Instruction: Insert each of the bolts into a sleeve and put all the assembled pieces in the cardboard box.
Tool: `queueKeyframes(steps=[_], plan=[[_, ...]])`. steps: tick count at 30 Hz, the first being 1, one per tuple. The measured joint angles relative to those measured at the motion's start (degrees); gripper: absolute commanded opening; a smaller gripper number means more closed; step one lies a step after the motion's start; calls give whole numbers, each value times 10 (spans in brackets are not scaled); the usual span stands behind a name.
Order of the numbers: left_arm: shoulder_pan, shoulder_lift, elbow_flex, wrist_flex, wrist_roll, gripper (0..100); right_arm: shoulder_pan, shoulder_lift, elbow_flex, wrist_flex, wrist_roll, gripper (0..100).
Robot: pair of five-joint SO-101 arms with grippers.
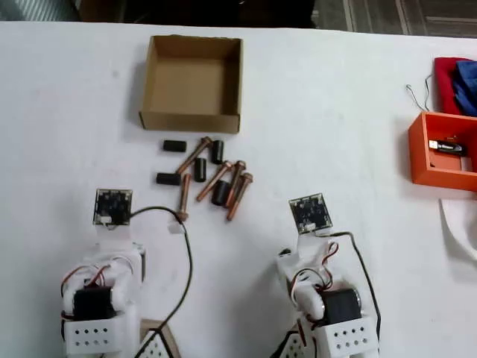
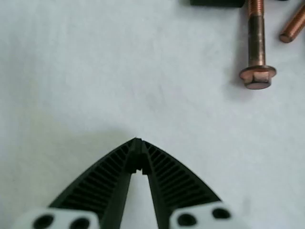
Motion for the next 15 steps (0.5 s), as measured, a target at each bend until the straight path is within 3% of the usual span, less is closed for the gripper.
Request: queueKeyframes(steps=[7, 15], plan=[[0, 0, 0, 0, 0, 26, 0, 0, 2, -24, 0, 77], [0, 0, 0, 0, 0, 26, 0, 0, 2, -239, 0, 74]])
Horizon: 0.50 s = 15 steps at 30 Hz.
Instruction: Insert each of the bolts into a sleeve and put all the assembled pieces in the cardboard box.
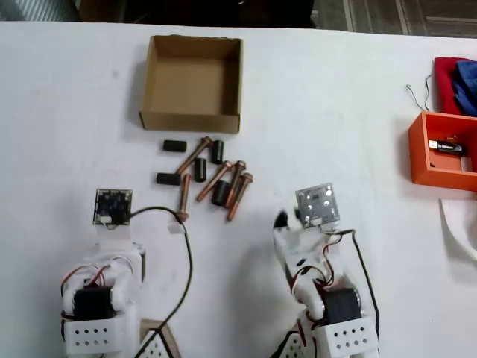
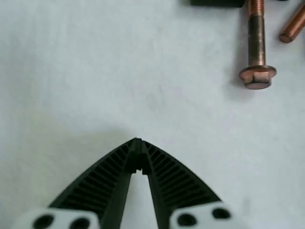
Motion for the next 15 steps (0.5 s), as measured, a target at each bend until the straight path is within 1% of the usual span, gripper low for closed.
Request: queueKeyframes(steps=[2, 5, 7, 9, 10, 13, 15], plan=[[0, 0, 0, 0, 0, 26, 0, 0, 0, -43, 0, 74], [0, 0, 0, 0, 0, 26, 3, 0, 0, -67, 0, 74], [0, 0, 0, 0, 0, 26, 18, 4, 1, -67, 0, 77], [0, 0, 0, 0, 0, 26, 55, 4, 1, -62, 0, 77], [0, 0, 0, 0, 0, 26, 69, 3, 0, -64, 4, 76], [0, 0, 0, 0, 0, 26, 80, -17, -10, -68, 55, 75], [0, 0, 0, 0, 0, 26, 84, -25, -33, -66, 61, 77]])
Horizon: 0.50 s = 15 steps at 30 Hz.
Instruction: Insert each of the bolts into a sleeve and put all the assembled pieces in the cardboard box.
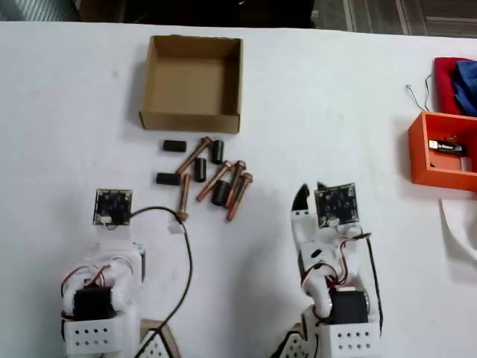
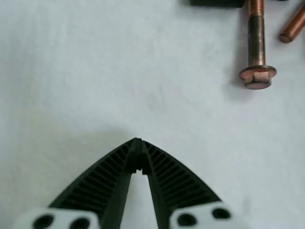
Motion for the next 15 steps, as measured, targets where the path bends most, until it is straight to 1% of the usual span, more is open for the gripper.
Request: queueKeyframes(steps=[3, 8, 10, 13, 15], plan=[[0, 0, 0, 0, 0, 26, -4, 0, -65, 37, -11, 77], [0, 0, 0, 0, 0, 26, -83, 69, -225, 129, -11, 77], [0, 0, 0, 0, 0, 26, -112, 131, -295, 165, -11, 76], [0, 0, 0, 0, 0, 26, -134, 258, -396, 215, -13, 77], [0, 0, 0, 0, 0, 26, -142, 365, -463, 243, -35, 77]])
